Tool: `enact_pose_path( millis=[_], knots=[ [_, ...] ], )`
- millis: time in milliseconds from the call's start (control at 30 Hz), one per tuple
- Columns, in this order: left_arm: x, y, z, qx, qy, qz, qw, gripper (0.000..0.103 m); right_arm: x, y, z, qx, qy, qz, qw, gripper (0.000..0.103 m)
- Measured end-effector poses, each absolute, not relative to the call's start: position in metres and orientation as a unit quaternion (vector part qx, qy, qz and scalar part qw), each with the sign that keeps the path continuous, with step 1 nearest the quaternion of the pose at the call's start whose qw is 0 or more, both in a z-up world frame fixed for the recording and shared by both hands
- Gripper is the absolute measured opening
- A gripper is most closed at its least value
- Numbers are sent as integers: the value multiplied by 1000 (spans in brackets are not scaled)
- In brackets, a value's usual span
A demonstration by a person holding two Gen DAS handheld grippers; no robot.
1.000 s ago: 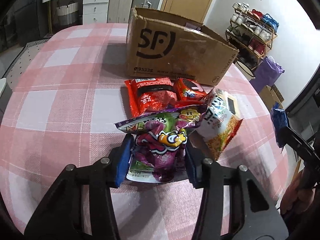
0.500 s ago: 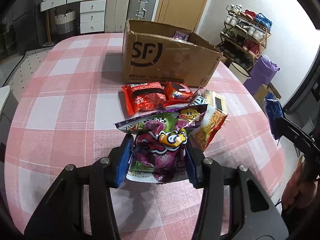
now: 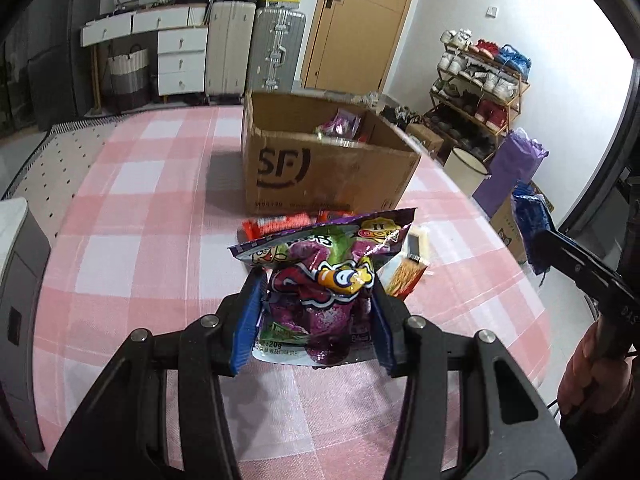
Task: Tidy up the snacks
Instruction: 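Lift and carry the blue pack and purple bag over the SF box with both tools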
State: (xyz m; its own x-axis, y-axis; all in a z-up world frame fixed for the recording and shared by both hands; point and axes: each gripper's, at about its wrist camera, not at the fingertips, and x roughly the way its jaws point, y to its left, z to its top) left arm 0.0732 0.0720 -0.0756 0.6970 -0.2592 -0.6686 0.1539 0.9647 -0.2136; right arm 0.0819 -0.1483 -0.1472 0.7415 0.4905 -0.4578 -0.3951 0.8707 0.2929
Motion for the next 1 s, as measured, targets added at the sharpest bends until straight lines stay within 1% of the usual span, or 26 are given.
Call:
enact_pose_path(
  millis=[400, 533, 733, 1000],
  knots=[
    [68, 75, -8, -85, 323, -133, 933, 46, 91, -135, -90, 73, 228, 259, 936, 44],
    [75, 76, 18, -90, 308, -138, 937, 46, 109, -130, -73, 83, 229, 259, 935, 44],
    [97, 77, 57, -97, 286, -136, 944, 46, 139, -123, -49, 97, 225, 264, 933, 44],
    [133, 68, 90, -100, 278, -138, 945, 46, 175, -111, -30, 97, 226, 272, 930, 44]
  ],
)
